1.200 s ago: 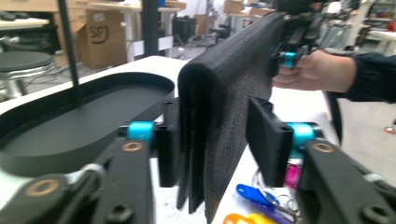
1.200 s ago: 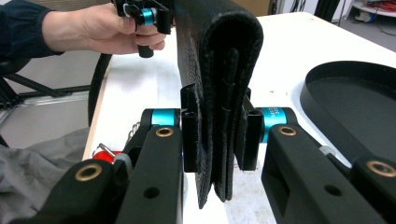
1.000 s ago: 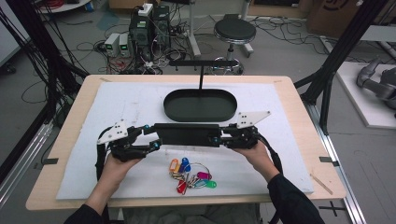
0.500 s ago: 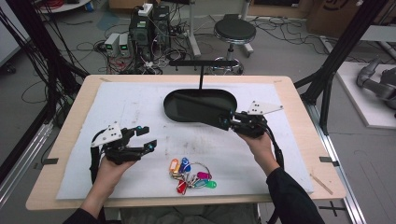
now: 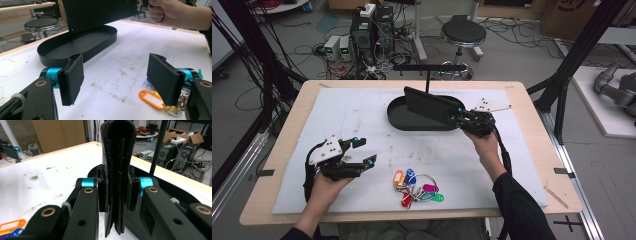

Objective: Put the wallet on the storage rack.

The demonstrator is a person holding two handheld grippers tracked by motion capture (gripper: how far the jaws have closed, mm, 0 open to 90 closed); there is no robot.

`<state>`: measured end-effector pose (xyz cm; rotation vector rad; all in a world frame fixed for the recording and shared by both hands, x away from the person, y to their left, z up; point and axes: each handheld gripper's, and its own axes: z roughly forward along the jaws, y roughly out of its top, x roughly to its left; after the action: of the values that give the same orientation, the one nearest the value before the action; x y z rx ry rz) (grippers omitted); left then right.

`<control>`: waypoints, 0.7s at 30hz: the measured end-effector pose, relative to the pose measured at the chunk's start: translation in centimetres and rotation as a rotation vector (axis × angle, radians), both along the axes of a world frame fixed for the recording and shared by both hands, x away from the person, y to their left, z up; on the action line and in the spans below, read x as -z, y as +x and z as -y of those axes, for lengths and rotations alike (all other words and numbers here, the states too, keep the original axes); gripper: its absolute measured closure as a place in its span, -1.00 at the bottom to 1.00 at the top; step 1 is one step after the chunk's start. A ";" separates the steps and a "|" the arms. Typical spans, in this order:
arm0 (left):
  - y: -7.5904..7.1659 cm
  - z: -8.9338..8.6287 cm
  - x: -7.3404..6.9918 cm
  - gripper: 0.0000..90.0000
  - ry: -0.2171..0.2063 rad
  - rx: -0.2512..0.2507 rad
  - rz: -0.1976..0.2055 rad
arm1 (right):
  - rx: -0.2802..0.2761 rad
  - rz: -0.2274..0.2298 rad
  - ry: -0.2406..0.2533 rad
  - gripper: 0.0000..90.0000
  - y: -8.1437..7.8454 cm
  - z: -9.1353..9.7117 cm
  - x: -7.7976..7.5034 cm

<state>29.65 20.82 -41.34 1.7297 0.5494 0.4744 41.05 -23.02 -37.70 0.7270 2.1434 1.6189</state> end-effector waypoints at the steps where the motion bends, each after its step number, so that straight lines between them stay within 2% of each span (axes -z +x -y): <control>1: 0.0 0.0 0.0 -0.34 0.004 0.001 -0.001 | 0.002 -0.005 0.000 0.73 0.2 -0.1 -0.1; 4: -0.1 -0.1 0.0 -0.35 0.009 0.000 0.002 | 0.010 0.007 0.016 0.73 0.7 -0.6 0.0; 5: -0.1 -0.1 0.0 -0.35 0.009 0.000 0.001 | 0.008 -0.008 0.017 0.73 1.0 -0.7 -0.1; 10: -0.3 -0.2 0.1 -0.35 0.013 -0.002 0.004 | 0.013 -0.012 -0.011 0.73 2.2 -1.6 -0.1; 12: -0.4 -0.2 0.1 -0.35 0.015 -0.002 0.006 | 0.013 -0.001 -0.002 0.73 2.6 -1.9 0.0; 15: -0.4 -0.3 0.1 -0.35 0.017 0.001 0.006 | 0.020 -0.028 -0.002 0.73 3.3 -2.2 0.4; 21: -0.5 -0.4 0.1 -0.35 0.016 -0.002 0.005 | 0.006 -0.042 -0.031 0.73 4.7 -2.9 1.0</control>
<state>29.14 21.24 -41.48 1.7432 0.5457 0.4859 45.71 -20.16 -38.74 0.7637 2.1888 1.5768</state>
